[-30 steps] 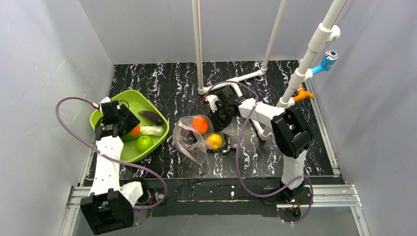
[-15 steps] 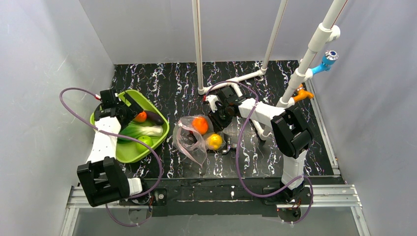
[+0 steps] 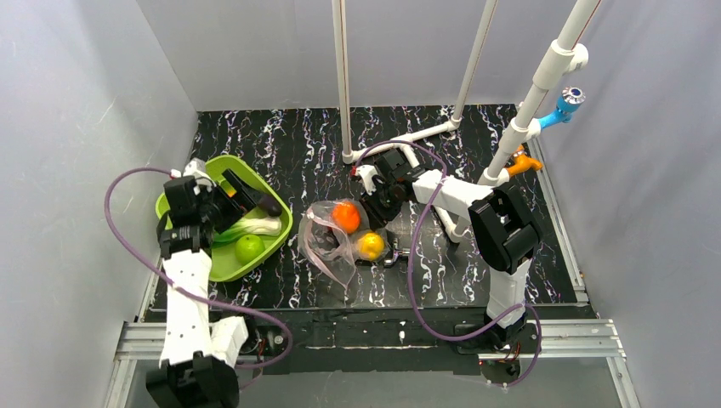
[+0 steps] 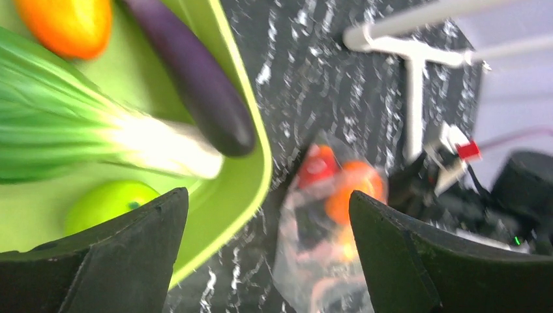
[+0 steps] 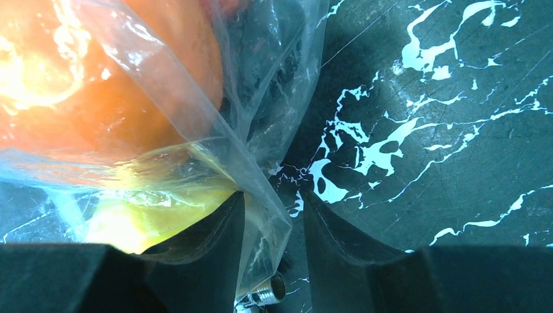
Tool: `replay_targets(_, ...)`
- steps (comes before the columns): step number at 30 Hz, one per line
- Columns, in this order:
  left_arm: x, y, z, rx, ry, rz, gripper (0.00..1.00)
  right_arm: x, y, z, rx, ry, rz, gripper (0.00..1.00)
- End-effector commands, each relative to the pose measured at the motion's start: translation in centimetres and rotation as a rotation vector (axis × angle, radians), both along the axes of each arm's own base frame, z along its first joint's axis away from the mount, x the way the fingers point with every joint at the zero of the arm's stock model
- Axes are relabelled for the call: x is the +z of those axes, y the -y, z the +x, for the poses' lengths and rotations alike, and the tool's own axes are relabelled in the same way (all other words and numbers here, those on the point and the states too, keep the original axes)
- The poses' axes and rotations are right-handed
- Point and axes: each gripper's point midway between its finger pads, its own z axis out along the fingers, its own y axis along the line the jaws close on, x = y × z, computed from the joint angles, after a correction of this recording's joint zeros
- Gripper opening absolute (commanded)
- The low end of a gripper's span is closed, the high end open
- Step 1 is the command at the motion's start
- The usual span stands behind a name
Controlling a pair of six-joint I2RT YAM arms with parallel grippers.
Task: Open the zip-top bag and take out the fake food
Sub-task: Place the fake fruit in the bin, then pick up the fake fruit from the zipper food storage bag.
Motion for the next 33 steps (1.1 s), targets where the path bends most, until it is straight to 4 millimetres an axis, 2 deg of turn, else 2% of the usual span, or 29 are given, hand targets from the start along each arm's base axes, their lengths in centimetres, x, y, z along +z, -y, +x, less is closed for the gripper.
replay_targets(1,0.5,5.6,-3.8,-0.197,0.037,-0.181,0.88,0.4,0.0,-0.6,0.030,-0.029,0.001,0.46)
replay_targets(4,0.9,8.2,-6.0,-0.279,0.057,-0.250,0.79,0.6,-0.2,-0.8,0.037,-0.036,0.012,0.46)
replay_targets(11,2.2,12.3,-9.6,-0.426,0.061,-0.271,0.70,0.3,-0.2,-0.8,0.039,-0.043,0.010,0.46)
replay_targets(15,2.5,12.3,-10.9,-0.435,0.041,-0.184,0.68,0.2,-0.3,-0.9,0.044,-0.048,0.013,0.46)
replay_targets(20,1.0,12.6,-11.8,-0.461,-0.049,-0.153,0.68,0.4,-0.3,-0.9,0.045,-0.046,0.015,0.46)
replay_targets(33,-0.9,14.3,-12.5,-0.512,-0.065,-0.059,0.66,0.5,-0.4,-1.1,0.052,-0.050,0.023,0.46)
